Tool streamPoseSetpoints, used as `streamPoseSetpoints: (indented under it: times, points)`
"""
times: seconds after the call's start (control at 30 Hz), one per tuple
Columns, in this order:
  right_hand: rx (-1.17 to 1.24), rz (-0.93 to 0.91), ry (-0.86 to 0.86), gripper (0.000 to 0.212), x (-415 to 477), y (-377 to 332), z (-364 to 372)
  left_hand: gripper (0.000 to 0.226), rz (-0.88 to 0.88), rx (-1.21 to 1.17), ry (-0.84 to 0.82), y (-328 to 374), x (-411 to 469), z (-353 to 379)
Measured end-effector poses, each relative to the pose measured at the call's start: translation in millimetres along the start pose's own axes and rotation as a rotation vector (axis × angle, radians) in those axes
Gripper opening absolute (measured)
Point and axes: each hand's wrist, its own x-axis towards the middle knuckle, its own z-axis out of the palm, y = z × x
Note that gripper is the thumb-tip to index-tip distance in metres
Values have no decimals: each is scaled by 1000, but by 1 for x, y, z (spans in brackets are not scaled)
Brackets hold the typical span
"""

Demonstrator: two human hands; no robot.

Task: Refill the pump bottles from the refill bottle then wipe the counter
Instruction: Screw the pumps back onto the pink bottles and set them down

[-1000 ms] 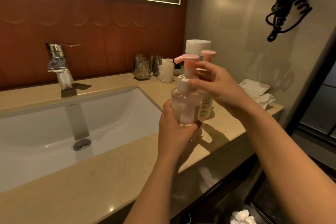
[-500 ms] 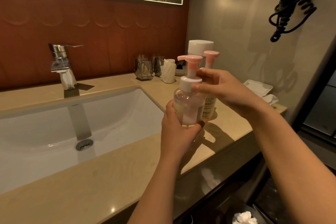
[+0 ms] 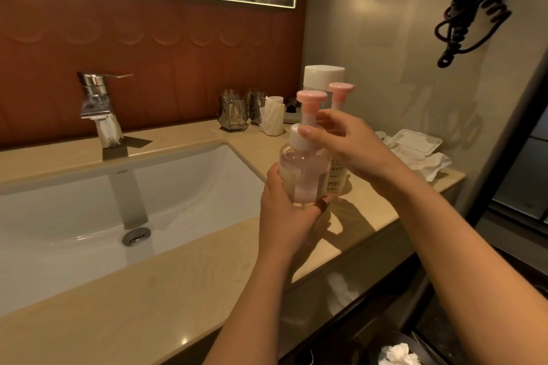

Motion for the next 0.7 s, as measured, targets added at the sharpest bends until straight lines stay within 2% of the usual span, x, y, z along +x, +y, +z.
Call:
streamPoseSetpoints:
  times: [0.23, 0.43, 0.6, 0.7]
  points:
    - [20, -22, -56, 38, 3, -3, -1, 90, 6, 41, 8, -3, 2, 1]
    - [54, -7, -168, 41, 5, 4, -7, 90, 18, 41, 11, -3, 2, 0]
    - [51, -26, -172, 41, 7, 6, -7, 87, 21, 26, 5, -2, 1, 0]
    - [42, -40, -140, 33, 8, 5, -3, 86, 29, 2, 2, -1, 0, 0]
